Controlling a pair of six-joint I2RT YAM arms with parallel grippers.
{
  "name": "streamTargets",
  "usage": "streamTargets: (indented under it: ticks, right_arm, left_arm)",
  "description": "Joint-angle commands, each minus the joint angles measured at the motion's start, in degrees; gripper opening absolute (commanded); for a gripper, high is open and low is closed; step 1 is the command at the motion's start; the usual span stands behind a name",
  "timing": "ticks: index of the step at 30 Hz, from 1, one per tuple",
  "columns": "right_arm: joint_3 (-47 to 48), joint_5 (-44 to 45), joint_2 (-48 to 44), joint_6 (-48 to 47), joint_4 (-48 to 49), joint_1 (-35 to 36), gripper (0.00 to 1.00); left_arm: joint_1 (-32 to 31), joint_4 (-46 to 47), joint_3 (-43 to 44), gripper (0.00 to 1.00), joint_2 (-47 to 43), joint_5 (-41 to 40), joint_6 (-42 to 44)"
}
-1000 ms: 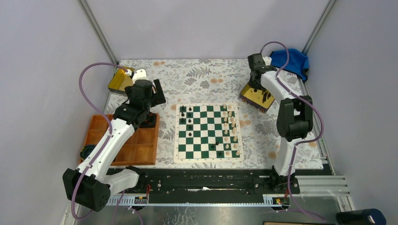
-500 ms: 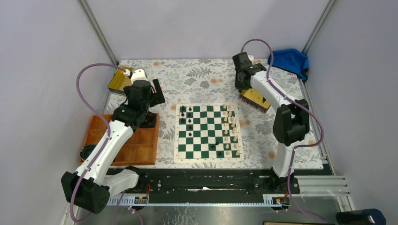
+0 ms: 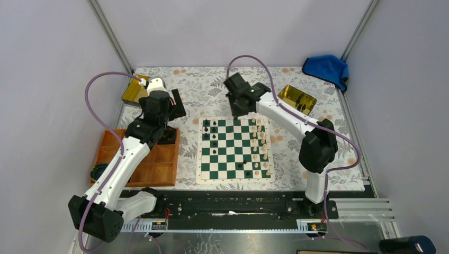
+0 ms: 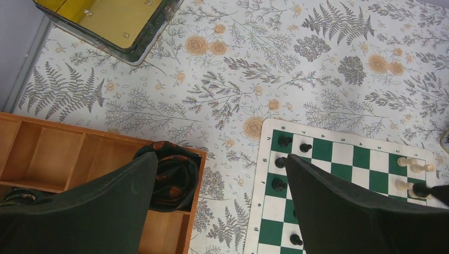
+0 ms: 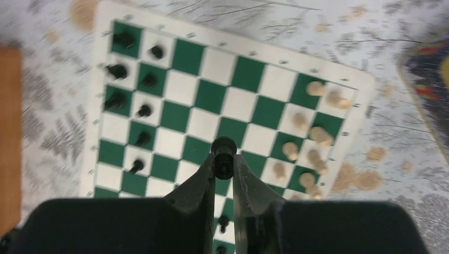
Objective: Set up the chess pieces on the board
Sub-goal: Place the chess piece on the chessboard.
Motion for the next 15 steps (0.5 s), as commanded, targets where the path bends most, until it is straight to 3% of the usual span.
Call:
streamTargets:
  ticks: [1,15]
  right_arm:
    - [4.6,-2.3,0.0,-1.9,-1.9,5.9,0.00]
    - [7.1,-6.4,6.7,-6.0,-3.7,17.7,0.00]
  left_arm:
    - [-0.1,1.5,-0.1,0.99,-1.5,-1.1,0.7]
    - [0.8,-2.7,1.9,0.99,-2.6,-6.1,0.3]
